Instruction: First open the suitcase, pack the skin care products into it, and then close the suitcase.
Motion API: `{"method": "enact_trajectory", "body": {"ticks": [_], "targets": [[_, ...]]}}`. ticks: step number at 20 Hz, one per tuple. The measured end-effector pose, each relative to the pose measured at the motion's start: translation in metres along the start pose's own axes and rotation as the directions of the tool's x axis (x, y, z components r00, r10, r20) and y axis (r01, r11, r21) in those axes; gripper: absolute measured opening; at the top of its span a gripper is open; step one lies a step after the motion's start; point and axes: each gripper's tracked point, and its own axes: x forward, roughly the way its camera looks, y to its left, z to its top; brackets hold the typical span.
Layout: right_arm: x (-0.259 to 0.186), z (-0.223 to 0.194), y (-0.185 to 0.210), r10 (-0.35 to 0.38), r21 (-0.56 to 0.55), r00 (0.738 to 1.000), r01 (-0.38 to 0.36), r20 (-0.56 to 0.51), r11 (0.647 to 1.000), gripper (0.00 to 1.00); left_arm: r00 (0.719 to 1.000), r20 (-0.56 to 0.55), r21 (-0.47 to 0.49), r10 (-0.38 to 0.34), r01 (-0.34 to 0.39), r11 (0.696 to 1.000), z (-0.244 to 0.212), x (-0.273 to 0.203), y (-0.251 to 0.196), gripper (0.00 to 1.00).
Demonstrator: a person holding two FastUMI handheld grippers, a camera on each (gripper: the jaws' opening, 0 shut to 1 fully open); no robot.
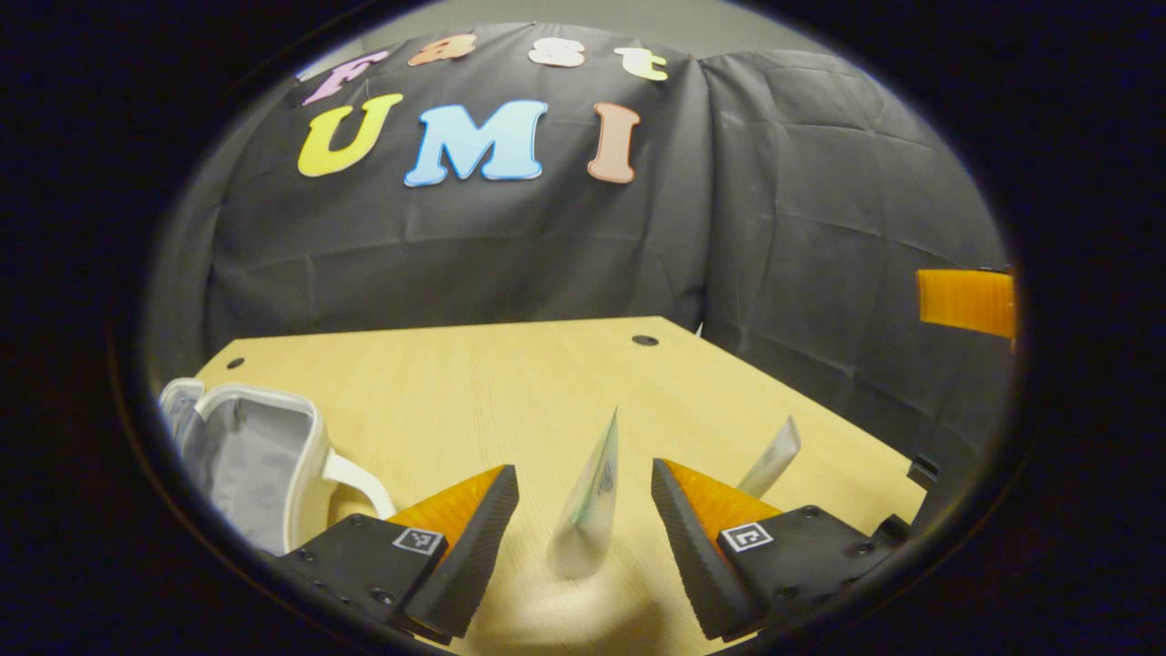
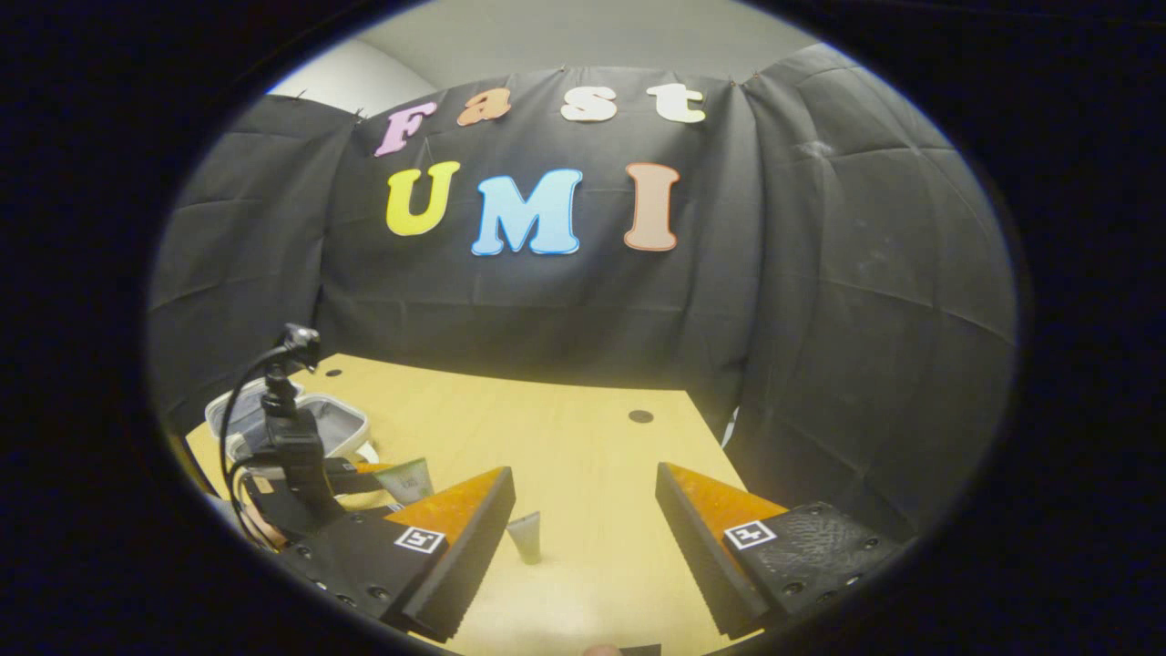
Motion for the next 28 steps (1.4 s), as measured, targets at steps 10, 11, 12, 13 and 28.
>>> {"method": "enact_trajectory", "body": {"ticks": [10, 11, 12, 13, 28], "targets": [[0.036, -0.029, 0.029, 0.088, 0.012, 0.993, -0.087, -0.078, 0.996, 0.95, 0.990, -0.137, 0.003, 0.023, -0.023, 1.000, -0.033, 0.019, 0.006, 0.43], [0.043, -0.036, 0.033, 0.097, 0.009, 0.991, -0.096, -0.093, 0.995, 0.95, 0.987, -0.163, -0.013, 0.005, -0.007, 1.000, -0.035, 0.017, 0.004, 0.43], [0.050, -0.043, 0.036, 0.100, 0.002, 0.989, -0.101, -0.112, 0.995, 0.95, 0.982, -0.188, -0.043, -0.009, 0.000, 0.999, -0.034, 0.013, 0.001, 0.40], [0.057, -0.053, 0.039, 0.108, -0.005, 0.985, -0.109, -0.136, 0.994, 0.95, 0.981, -0.193, -0.066, -0.014, 0.001, 0.998, -0.028, 0.008, 0.001, 0.40], [0.085, -0.141, 0.085, 0.077, 0.157, 0.891, -0.007, -0.447, 0.988, 0.25, 0.978, -0.189, -0.239, 0.089, -0.134, 0.962, 0.065, -0.154, 0.161, 0.40]]}}
